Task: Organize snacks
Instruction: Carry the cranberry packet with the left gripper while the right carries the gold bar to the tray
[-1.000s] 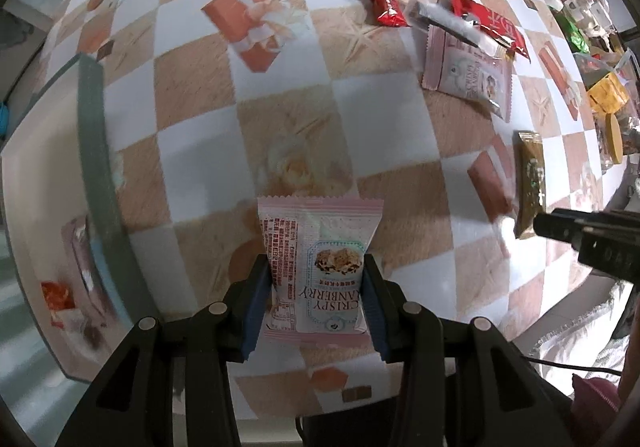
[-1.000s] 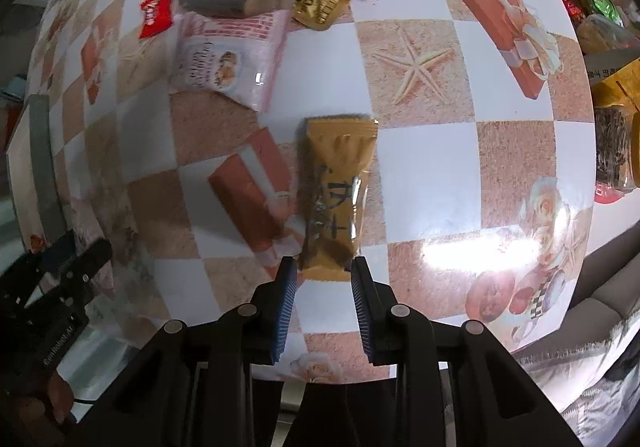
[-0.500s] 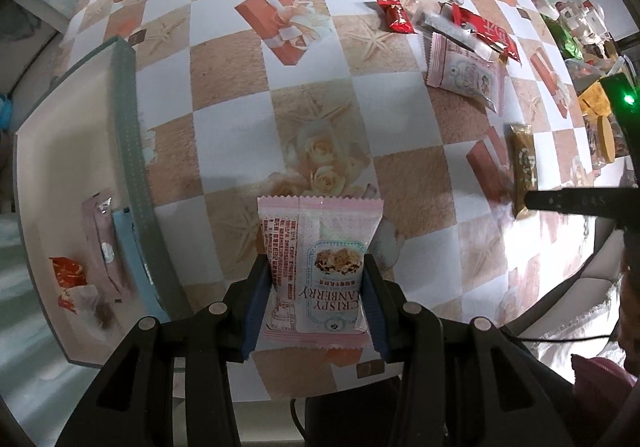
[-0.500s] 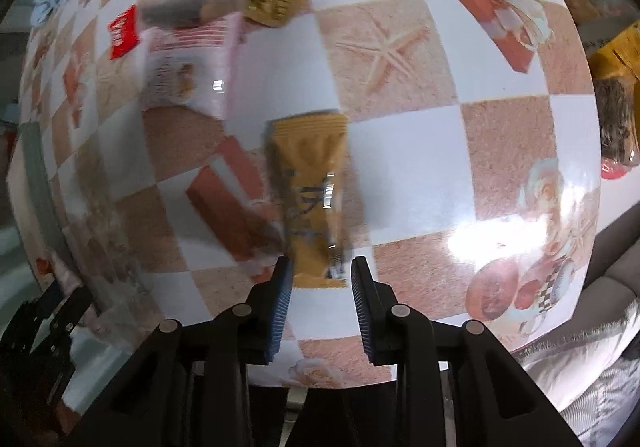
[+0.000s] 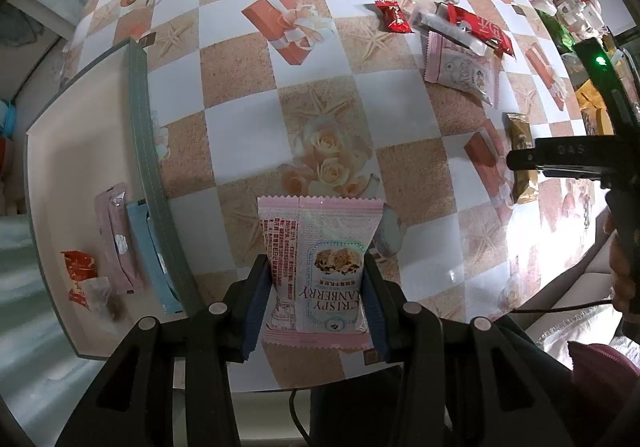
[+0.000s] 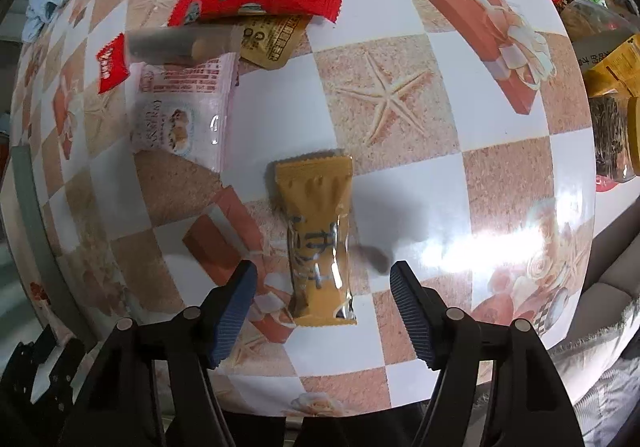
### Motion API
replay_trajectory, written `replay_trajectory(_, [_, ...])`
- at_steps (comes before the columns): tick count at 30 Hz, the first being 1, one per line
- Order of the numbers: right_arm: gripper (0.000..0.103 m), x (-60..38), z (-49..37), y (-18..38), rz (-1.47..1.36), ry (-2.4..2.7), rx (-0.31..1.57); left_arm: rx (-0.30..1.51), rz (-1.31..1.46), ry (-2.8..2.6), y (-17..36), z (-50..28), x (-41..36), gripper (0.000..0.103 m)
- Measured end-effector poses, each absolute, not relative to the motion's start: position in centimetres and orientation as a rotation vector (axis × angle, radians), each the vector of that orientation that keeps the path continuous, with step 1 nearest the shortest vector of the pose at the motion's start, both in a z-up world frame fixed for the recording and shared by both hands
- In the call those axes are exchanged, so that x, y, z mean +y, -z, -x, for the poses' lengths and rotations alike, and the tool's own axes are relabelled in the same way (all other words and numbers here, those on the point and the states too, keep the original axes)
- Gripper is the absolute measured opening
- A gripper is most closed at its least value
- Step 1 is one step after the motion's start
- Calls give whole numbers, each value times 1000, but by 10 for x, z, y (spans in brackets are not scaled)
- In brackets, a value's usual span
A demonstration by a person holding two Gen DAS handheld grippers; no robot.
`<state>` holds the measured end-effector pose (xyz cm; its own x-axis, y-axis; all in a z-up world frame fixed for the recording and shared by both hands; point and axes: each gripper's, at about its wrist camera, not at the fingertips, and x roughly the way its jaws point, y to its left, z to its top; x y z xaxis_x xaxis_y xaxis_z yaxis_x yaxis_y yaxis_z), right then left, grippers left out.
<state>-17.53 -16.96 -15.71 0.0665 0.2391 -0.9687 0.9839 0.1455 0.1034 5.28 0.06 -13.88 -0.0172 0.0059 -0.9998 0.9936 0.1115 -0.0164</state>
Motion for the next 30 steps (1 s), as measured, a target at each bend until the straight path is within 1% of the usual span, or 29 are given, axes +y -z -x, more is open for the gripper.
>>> replay_trajectory(2, [68,-171,173,162,-1286,909,1414,1269,-1130,1139,136,-52,2,47])
replay_trajectory(3, [63,-172,172,164,-1259,921,1436,1267,-1131,1141,135,-52,2,47])
replay_trajectory(5, [46,-172,167,161,-1224,922,1447,1265,-1130,1145,133,-50,2,47])
replay_trajectory(6, [24,-172,165,158,-1209,917,1445,1266,-1130,1144,135,-47,-2,47])
replay_trajectory(12, [24,-174,160,149,-1240,868,1439,1252,-1121,1161,123,-46,-5,47])
replay_trajectory(15, [24,-152,162,129,-1242,842,1416,1243,-1111,1168,118,-46,-5,47])
replay_trajectory(20, [24,-144,156,107,-1240,806,1392,1248,-1087,1167,113,-49,-9,47])
replay_trajectory(30, [24,-138,99,69,-1144,714,1367,1235,-1003,1153,97,-68,-7,47])
